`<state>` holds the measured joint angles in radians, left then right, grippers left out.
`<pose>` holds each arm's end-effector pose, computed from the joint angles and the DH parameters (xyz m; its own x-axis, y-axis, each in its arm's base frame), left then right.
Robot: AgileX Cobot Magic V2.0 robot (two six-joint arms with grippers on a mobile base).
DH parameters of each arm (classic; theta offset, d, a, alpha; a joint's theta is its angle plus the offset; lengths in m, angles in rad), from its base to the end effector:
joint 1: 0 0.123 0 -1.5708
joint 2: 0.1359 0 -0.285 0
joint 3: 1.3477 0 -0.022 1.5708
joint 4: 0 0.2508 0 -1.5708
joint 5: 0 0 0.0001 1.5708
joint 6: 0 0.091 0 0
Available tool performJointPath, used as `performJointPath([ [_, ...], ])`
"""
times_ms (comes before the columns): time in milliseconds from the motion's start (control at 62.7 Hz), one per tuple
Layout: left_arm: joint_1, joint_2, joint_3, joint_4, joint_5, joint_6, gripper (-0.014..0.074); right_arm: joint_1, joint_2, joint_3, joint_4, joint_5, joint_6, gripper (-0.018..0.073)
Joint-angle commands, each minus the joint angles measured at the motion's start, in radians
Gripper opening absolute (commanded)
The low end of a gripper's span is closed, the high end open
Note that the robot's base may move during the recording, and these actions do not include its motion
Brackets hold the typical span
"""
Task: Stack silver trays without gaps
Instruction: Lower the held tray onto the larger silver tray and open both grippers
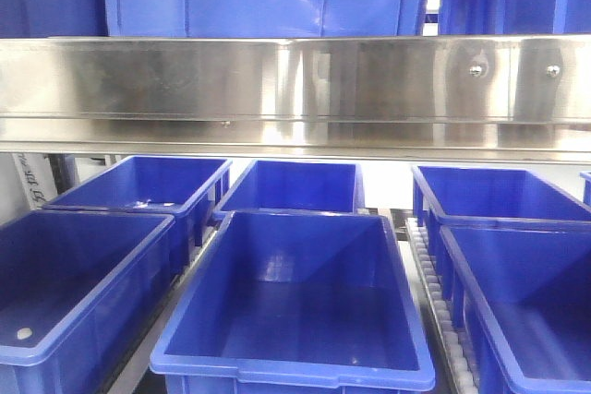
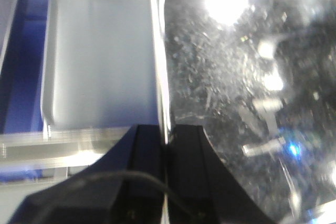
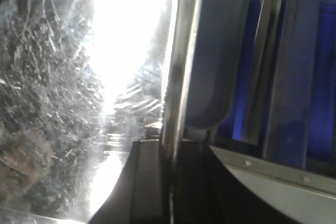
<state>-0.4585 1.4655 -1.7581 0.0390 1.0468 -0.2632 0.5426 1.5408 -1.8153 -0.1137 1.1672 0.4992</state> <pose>0.2748 -0.1322 0.4650 -0.6391 0.0465 -0.7677 0.2724 0.9472 -0.1694 0.2787 0.1569 0.4505 -0.7518 0.0564 -0.6569 -0.1352 0.9620 0.2373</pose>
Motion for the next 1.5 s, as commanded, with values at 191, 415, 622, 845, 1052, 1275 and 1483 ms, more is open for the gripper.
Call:
performJointPath([
  [191,0.091,0.158,-0.117,-0.002,-0.1,0.058,-0.0042,-0.069,0.109,-0.106,0.013,-0.109,-0.049,0.0059],
  [415,0.125,0.286,-0.117,-0.005,-0.172,0.063,-0.0042,-0.1,0.234,-0.117,0.011,-0.173,-0.054,0.0059],
  [622,0.125,0.349,-0.117,0.0,-0.238,0.073,-0.0038,-0.115,0.295,-0.119,0.009,-0.217,-0.061,0.0061],
  [845,0.125,0.39,-0.124,0.002,-0.243,0.09,0.007,-0.12,0.305,-0.119,0.009,-0.232,-0.068,0.0197],
  [1052,0.125,0.391,-0.124,0.016,-0.243,0.09,0.0446,-0.12,0.305,-0.119,0.009,-0.225,-0.068,0.0636],
  [1275,0.123,0.346,-0.135,0.025,-0.179,0.09,0.0526,-0.119,0.274,-0.119,0.011,-0.214,-0.068,0.0625],
  [1483,0.109,0.19,-0.133,0.023,-0.134,0.09,0.0428,-0.099,0.145,-0.119,0.008,-0.169,-0.076,0.042],
])
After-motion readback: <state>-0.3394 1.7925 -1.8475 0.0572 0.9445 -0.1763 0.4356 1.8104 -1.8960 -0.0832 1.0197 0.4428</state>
